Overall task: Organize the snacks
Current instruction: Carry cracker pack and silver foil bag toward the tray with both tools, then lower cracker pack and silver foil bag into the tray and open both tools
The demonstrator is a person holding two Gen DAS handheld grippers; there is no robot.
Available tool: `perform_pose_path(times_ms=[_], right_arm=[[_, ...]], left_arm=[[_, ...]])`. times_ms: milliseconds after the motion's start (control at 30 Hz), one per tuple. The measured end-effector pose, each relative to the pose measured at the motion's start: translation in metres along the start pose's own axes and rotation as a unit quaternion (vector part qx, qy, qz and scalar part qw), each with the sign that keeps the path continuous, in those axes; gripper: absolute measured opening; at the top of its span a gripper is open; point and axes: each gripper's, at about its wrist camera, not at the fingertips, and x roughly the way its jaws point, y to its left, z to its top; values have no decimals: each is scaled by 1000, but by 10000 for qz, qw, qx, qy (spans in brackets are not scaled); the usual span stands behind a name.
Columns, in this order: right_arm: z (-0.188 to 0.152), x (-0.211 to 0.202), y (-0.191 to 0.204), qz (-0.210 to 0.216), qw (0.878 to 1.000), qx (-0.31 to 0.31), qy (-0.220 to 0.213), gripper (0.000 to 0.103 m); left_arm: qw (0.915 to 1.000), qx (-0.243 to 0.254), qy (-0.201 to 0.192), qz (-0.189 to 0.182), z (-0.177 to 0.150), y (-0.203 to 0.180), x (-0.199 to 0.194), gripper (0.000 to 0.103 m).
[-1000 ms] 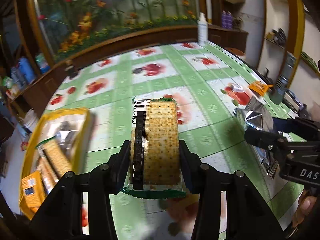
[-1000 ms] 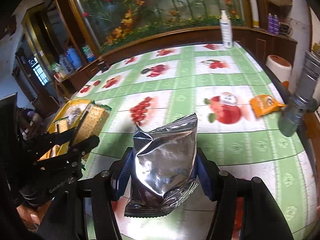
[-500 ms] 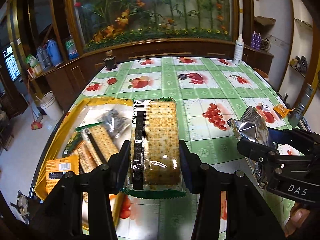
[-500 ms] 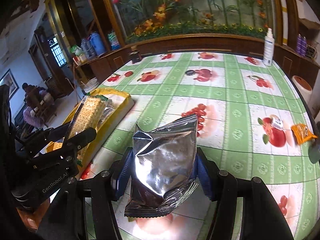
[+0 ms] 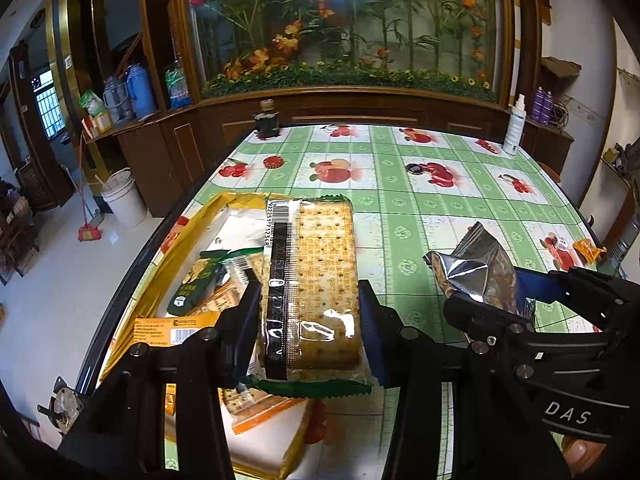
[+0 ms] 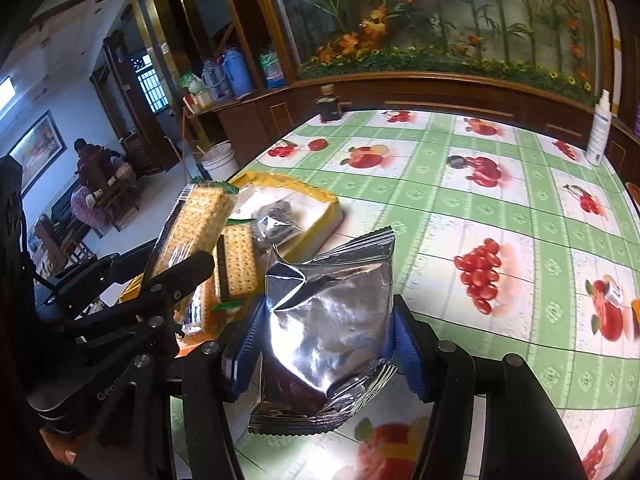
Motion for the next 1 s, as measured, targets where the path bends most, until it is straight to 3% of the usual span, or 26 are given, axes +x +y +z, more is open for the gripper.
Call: perform_pose_path(times_ms=[400,1000], right_arm=[[15,35,33,372,9992,-58,102,61],[41,86,63,535,9981,-212,201,61]], left_arm=[[9990,-335,60,279,-1,43,10,45],[9956,-681,316,569,-1,93,45,45]])
